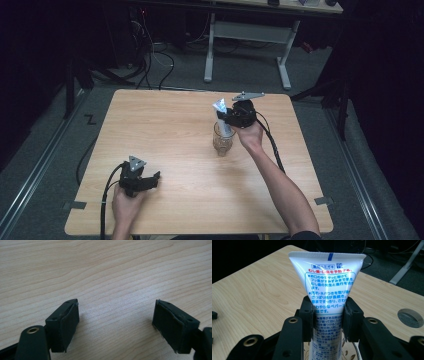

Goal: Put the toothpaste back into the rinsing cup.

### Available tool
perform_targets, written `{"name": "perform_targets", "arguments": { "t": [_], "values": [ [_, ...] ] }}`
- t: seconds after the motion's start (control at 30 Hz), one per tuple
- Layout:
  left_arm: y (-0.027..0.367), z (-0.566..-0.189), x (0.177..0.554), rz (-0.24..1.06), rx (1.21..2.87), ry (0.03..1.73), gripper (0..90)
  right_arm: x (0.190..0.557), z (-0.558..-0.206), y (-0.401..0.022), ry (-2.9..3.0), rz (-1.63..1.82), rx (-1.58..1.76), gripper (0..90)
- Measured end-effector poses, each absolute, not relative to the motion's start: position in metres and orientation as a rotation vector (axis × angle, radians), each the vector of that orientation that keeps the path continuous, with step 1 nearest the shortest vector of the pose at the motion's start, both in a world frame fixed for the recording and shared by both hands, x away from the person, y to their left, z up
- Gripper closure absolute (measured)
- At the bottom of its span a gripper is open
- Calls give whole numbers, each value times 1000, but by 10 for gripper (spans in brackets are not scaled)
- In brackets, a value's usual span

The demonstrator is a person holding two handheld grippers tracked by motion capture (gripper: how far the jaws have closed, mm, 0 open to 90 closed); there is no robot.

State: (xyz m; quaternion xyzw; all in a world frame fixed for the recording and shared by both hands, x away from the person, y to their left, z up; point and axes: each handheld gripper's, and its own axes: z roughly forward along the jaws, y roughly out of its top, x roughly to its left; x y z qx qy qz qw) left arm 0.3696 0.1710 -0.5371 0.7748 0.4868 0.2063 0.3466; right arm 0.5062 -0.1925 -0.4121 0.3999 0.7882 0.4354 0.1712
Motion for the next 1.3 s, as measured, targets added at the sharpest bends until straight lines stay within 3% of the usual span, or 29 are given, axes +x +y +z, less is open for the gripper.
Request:
{"name": "perform_targets", "arguments": {
  "t": [1.3],
  "values": [
    [171,-537,370,535,2010,1263,214,500,-425,-197,2269,1191,1136,655]
  ]
}}
